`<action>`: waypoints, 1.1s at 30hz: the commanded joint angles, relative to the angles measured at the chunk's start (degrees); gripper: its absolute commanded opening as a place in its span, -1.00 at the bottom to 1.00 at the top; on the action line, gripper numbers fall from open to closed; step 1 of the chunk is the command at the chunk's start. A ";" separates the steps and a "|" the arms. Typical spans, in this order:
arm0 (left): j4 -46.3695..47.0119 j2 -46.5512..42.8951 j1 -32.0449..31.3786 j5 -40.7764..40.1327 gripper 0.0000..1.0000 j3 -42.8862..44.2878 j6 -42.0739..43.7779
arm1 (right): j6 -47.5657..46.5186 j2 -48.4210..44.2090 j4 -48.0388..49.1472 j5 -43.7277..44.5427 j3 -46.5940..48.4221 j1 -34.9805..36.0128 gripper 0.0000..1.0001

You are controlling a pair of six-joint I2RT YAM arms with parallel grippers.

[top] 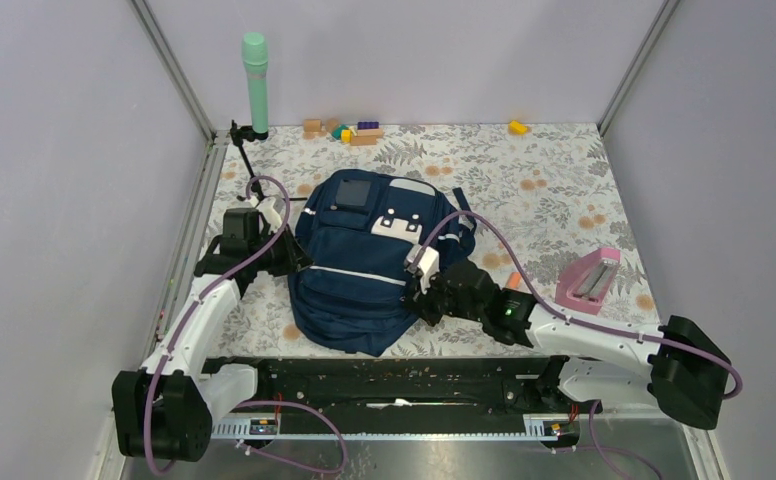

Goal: Pack the student bag
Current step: Unzip the student bag at the center of the board.

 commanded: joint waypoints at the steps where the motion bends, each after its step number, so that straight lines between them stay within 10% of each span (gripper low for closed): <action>1: 2.39 -2.27 -0.12 -0.30 -1.00 -0.69 -1.02 | 4.00 2.29 -0.71 1.91 3.34 3.19 -1.00; 33: 2.91 -9.82 -1.64 -2.24 -1.00 -2.95 -4.66 | 16.76 21.28 0.27 23.24 18.58 10.77 -1.00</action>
